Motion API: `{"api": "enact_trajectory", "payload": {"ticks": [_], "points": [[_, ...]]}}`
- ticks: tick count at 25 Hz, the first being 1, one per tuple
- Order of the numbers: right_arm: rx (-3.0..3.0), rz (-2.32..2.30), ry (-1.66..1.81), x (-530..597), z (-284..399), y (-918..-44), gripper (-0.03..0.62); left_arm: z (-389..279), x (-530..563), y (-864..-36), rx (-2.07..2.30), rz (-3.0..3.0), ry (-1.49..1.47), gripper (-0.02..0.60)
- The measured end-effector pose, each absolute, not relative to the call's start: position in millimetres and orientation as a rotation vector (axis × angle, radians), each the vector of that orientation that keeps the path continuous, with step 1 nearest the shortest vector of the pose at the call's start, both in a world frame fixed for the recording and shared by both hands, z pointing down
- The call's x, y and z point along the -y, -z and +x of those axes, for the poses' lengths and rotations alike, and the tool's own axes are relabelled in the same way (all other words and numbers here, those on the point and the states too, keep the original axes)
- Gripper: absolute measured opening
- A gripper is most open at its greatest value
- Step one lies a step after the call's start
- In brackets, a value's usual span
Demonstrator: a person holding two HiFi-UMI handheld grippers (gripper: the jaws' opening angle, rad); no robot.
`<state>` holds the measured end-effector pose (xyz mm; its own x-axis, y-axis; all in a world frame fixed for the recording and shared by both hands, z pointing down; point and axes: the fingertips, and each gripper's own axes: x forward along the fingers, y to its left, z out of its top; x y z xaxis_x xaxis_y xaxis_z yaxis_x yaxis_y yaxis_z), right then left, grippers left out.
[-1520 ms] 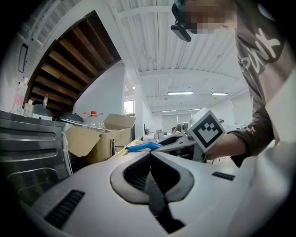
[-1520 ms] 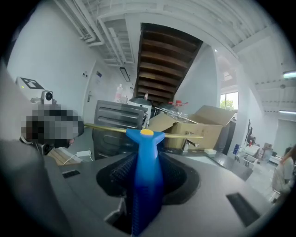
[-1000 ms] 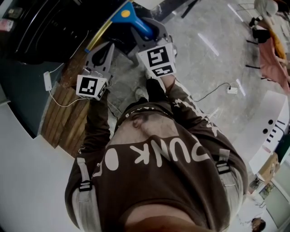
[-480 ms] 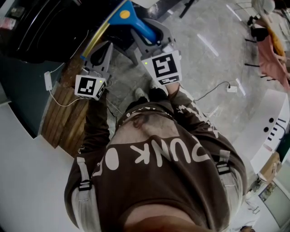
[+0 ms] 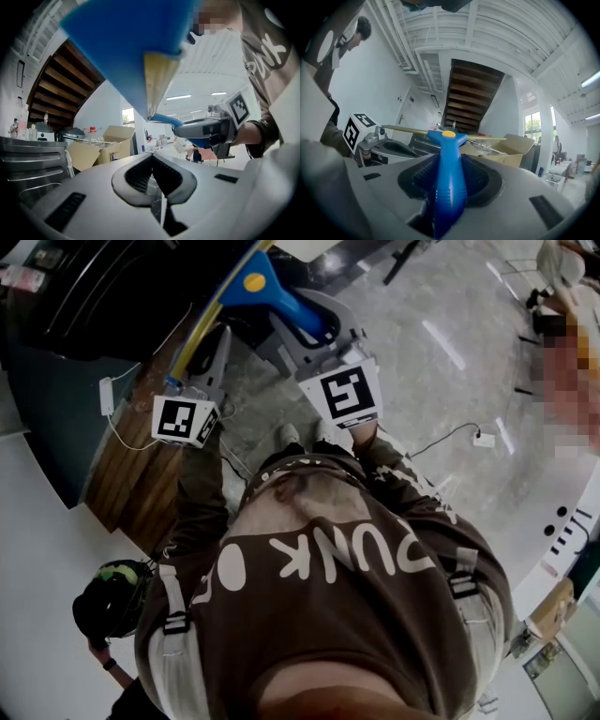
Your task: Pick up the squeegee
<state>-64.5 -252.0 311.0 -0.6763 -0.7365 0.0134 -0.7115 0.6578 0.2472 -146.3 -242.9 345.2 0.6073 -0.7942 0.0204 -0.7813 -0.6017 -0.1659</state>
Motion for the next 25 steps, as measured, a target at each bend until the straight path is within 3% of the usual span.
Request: {"api": "enact_trajectory", "payload": {"ticks": [25], "points": [[2.822,1.189,0.383,243,-55,-301,0.147,-136,233,-335,-1.319,-2.662,0.157,0.002]]}}
